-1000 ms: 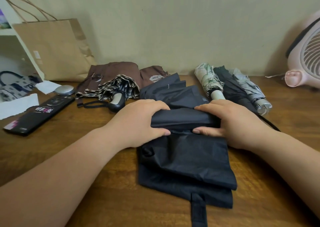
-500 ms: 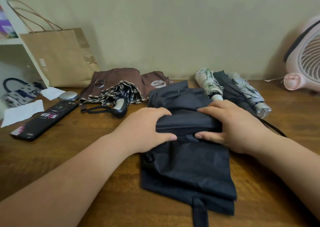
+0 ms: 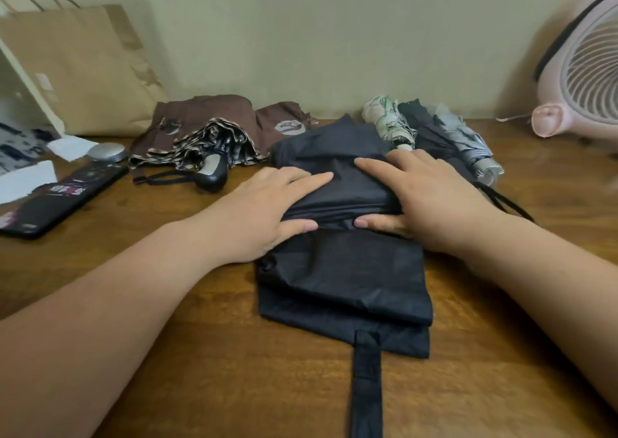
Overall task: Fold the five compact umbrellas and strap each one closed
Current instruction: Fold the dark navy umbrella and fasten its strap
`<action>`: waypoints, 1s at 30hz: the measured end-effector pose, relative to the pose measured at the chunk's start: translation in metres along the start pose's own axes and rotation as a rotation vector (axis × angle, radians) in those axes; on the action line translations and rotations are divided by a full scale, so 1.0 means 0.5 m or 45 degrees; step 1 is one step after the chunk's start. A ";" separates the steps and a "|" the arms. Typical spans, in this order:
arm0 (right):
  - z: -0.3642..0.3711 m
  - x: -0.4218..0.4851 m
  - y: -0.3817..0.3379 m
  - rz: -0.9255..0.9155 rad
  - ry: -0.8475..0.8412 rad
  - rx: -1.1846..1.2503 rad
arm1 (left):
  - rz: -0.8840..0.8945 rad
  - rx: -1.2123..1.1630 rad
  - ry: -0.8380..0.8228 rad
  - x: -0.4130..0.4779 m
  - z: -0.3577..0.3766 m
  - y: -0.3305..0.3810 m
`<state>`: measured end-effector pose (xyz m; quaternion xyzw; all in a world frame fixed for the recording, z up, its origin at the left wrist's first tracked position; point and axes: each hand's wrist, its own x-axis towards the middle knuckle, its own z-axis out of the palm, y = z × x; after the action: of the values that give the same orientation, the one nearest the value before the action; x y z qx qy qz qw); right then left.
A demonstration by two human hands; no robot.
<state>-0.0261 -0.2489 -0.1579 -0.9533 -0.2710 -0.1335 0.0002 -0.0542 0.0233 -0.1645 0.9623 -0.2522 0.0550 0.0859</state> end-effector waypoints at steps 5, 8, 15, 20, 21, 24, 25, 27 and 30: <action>-0.017 -0.015 -0.024 0.062 0.176 -0.043 | -0.029 -0.059 -0.079 -0.016 -0.031 0.006; -0.024 -0.023 -0.044 -0.227 0.209 0.043 | -0.037 -0.070 0.008 -0.027 -0.028 0.009; -0.026 -0.018 -0.089 -0.321 -0.243 0.409 | -0.084 -0.086 0.071 -0.047 -0.041 0.019; -0.008 -0.036 -0.097 -0.418 -0.147 0.090 | -0.653 -0.305 0.319 -0.141 -0.142 0.081; -0.001 -0.040 -0.096 -0.429 -0.112 0.064 | -0.711 -0.374 0.169 -0.165 -0.154 0.099; 0.013 -0.047 -0.095 -0.430 -0.053 0.039 | -0.815 -0.648 -0.237 -0.226 -0.133 0.163; 0.016 -0.048 -0.095 -0.431 -0.045 0.044 | -0.833 -0.759 -0.252 -0.237 -0.114 0.180; 0.020 -0.049 -0.094 -0.436 -0.034 0.050 | -0.872 -0.918 -0.132 -0.250 -0.075 0.195; 0.020 -0.047 -0.094 -0.431 -0.043 0.048 | -0.940 -1.038 0.193 -0.250 -0.046 0.194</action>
<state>-0.0669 -0.2201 -0.1769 -0.8959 -0.4301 -0.1106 -0.0091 -0.2118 0.0039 -0.1471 0.8690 0.1079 -0.0117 0.4828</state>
